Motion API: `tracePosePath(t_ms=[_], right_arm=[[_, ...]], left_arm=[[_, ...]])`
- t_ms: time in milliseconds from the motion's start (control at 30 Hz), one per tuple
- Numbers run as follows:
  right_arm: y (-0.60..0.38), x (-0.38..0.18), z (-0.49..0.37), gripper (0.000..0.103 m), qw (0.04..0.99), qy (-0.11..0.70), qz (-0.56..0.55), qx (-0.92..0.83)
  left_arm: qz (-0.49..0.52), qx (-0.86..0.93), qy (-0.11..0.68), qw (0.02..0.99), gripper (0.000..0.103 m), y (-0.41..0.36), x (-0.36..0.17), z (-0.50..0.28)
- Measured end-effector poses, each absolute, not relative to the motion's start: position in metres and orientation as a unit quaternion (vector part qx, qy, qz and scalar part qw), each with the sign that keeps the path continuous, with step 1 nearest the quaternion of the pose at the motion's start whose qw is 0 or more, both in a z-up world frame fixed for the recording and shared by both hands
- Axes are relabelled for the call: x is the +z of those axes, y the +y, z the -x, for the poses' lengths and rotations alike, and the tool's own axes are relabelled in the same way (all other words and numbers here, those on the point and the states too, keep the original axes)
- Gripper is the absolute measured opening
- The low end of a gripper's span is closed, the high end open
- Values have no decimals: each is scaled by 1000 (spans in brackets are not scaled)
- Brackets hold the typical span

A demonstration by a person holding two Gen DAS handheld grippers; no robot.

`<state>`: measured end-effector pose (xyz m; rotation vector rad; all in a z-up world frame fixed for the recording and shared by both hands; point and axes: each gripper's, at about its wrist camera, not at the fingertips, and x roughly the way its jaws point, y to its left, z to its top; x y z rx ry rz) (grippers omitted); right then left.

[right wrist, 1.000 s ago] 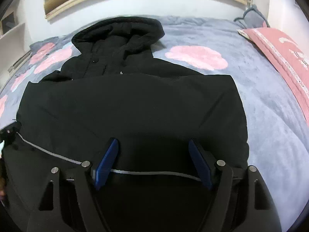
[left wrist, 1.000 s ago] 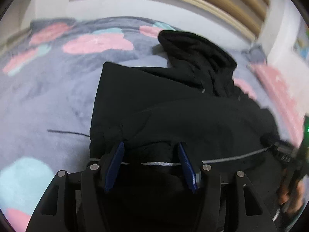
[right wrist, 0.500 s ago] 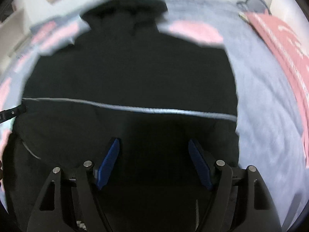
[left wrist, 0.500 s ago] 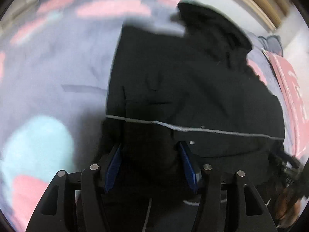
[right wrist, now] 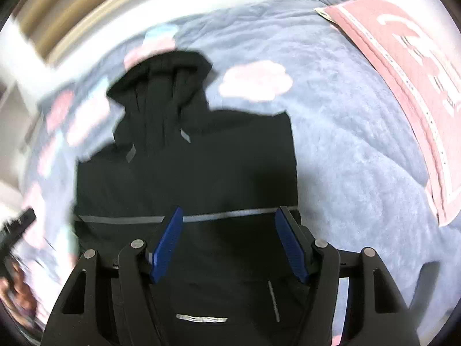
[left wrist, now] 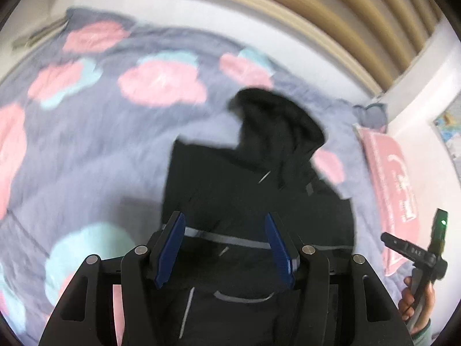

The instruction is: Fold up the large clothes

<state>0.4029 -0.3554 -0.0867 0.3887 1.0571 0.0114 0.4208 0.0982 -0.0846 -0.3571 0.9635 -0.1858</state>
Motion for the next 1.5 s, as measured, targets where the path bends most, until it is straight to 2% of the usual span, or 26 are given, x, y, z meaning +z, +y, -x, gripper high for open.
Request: tracePosePath(t_ms=[100, 267, 467, 900, 933, 1000, 1033, 1067, 1167, 1267, 1333, 1500], right_arm=[[-363, -64, -422, 70, 858, 478, -191, -3], [-358, -66, -476, 70, 860, 472, -194, 4], [-338, -114, -560, 70, 853, 494, -168, 8], [-306, -179, -704, 70, 846, 514, -138, 28], [-305, -185, -711, 64, 845, 517, -136, 27], [-299, -199, -727, 39, 838, 530, -126, 34], [-297, -202, -732, 17, 838, 532, -114, 28], [-299, -203, -733, 10, 841, 529, -107, 22], [-325, -178, -715, 7, 860, 485, -155, 38], [-341, -155, -687, 7, 875, 449, -172, 62], [-343, -157, -677, 7, 874, 446, -179, 73], [-325, -222, -699, 7, 843, 517, -138, 55]], left_arm=[[157, -114, 442, 876, 59, 84, -59, -450], [125, -120, 444, 879, 60, 52, -59, -525], [115, -114, 470, 868, 60, 23, -102, -624], [137, -104, 509, 843, 60, 2, -197, -743], [137, -104, 513, 841, 60, 1, -203, -750], [124, -90, 512, 845, 57, -1, -213, -762], [119, -79, 506, 851, 24, 2, -214, -768], [123, -74, 506, 851, 5, 8, -215, -772], [220, -117, 467, 848, 7, 47, -194, -760], [263, -171, 431, 846, 7, 65, -168, -727], [268, -180, 432, 842, 8, 71, -169, -715], [214, -129, 550, 797, 9, 62, -263, -739]])
